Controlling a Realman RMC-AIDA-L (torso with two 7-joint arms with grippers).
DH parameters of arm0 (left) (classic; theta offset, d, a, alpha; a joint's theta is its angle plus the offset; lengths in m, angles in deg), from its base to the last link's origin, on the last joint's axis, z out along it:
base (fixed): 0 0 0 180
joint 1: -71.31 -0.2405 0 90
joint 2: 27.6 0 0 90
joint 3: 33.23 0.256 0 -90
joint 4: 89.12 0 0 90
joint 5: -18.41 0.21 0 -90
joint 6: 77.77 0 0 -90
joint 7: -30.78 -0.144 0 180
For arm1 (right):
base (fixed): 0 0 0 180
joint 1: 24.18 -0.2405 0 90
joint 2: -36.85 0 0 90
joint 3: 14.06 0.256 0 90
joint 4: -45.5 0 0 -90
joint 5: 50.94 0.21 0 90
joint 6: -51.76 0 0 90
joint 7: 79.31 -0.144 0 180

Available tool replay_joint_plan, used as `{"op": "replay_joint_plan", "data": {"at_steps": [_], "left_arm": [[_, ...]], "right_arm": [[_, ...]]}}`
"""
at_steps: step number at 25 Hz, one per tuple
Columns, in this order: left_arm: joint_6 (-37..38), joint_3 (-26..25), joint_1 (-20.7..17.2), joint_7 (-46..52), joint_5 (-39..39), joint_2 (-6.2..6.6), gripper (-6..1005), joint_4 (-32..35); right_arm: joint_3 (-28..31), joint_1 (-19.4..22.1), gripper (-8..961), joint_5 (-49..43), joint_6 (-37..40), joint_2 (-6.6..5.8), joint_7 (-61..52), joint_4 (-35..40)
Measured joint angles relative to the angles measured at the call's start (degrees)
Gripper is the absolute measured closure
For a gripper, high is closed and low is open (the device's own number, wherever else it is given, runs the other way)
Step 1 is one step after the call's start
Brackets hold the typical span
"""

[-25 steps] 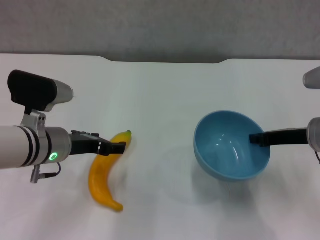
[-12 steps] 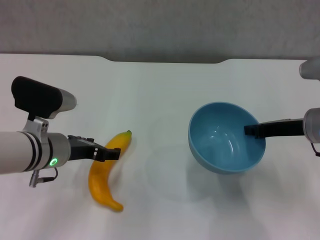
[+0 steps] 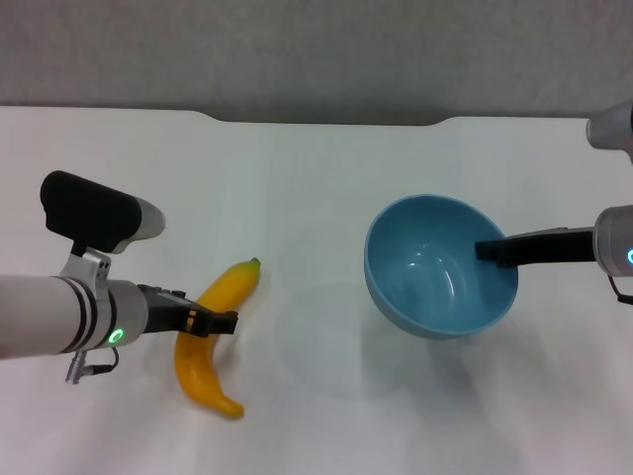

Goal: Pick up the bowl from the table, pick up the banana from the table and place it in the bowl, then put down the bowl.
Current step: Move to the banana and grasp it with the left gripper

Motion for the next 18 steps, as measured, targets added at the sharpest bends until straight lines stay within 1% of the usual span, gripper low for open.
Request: {"op": "replay_joint_plan", "data": {"at_steps": [8,13,18], "left_arm": [[3.5,1.7,0.0,0.5,0.7,0.00,112,1.7],[3.6,1.7,0.8,0.5,0.9,0.00,134,3.6],[3.4,1.8,1.0,0.6,0.9,0.08,155,3.8]], "right_arm": [[-0.2,-0.1,928,0.0,0.0,0.01,0.0,0.0],[-0.2,-0.1,927,0.0,-0.1,0.01,0.0,0.0],[-0.2,-0.1,927,0.0,-0.3,0.01,0.0,-0.1]]}}
